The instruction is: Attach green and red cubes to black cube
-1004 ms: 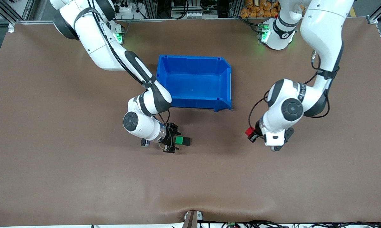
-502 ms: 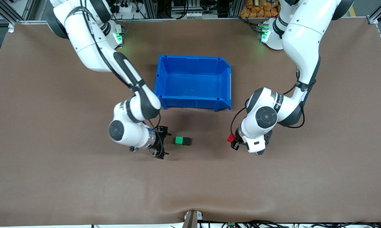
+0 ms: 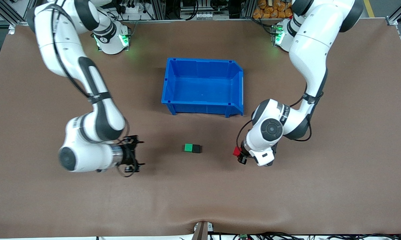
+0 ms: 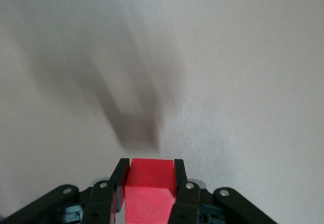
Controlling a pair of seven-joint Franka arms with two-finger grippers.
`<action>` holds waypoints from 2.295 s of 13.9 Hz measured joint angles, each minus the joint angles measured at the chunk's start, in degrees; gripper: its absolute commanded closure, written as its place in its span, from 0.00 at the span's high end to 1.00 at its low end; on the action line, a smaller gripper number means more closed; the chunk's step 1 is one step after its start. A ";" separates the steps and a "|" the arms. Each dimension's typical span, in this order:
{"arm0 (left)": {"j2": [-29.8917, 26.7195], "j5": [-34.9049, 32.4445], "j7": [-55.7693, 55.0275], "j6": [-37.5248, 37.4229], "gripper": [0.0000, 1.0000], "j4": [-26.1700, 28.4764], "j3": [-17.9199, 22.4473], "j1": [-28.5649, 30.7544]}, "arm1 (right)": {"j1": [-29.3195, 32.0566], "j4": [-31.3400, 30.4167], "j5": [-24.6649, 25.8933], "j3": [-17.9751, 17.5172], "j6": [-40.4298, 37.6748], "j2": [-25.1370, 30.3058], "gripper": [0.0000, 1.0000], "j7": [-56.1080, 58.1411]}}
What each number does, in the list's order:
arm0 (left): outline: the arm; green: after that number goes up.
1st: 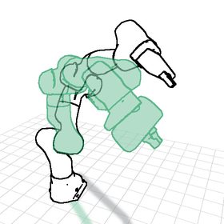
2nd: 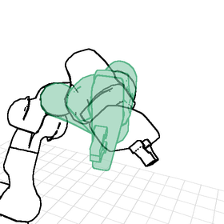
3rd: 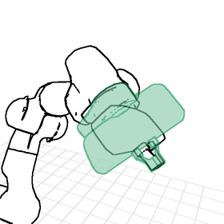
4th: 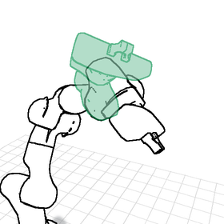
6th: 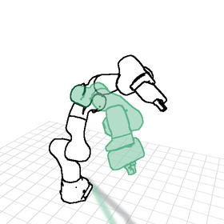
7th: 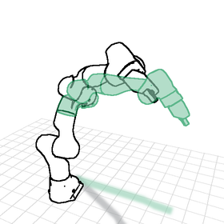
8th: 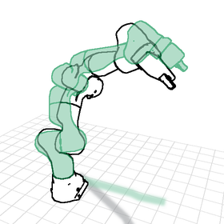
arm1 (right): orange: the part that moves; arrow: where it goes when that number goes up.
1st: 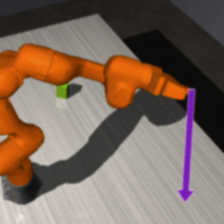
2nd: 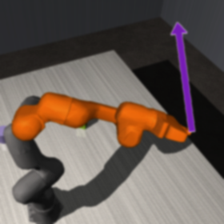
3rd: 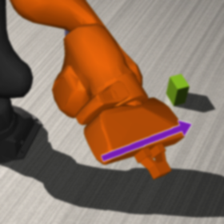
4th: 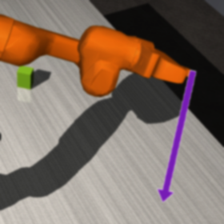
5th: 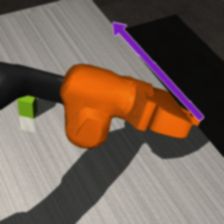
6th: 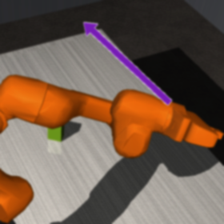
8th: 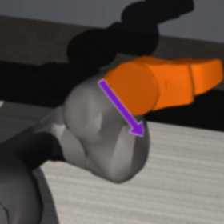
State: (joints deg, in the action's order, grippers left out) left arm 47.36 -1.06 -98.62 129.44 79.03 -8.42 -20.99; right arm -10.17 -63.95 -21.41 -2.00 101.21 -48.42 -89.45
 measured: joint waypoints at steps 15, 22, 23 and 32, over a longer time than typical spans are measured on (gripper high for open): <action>6.87 0.01 -19.54 4.04 0.00 -5.44 -0.12 -8.11 | 16.47 4.57 15.98 0.13 -30.30 17.94 1.00 77.97; 9.81 0.46 -20.91 3.99 0.00 -10.17 -0.24 -9.24 | 16.18 -14.35 18.33 -1.38 -25.16 37.05 1.00 83.18; 9.82 0.67 -20.92 3.98 0.00 -10.17 -0.24 -9.24 | 16.20 -21.21 18.41 -1.36 -20.91 41.98 1.00 83.66; 10.17 2.78 -22.55 3.98 0.00 -10.60 -0.25 -9.75 | 10.26 -35.54 19.54 -2.59 -9.48 56.51 1.00 84.56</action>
State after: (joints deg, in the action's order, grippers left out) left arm 57.54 1.73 -121.17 133.42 68.43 -8.67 -30.73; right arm 0.10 -99.50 -1.88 -4.59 91.74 8.09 -4.89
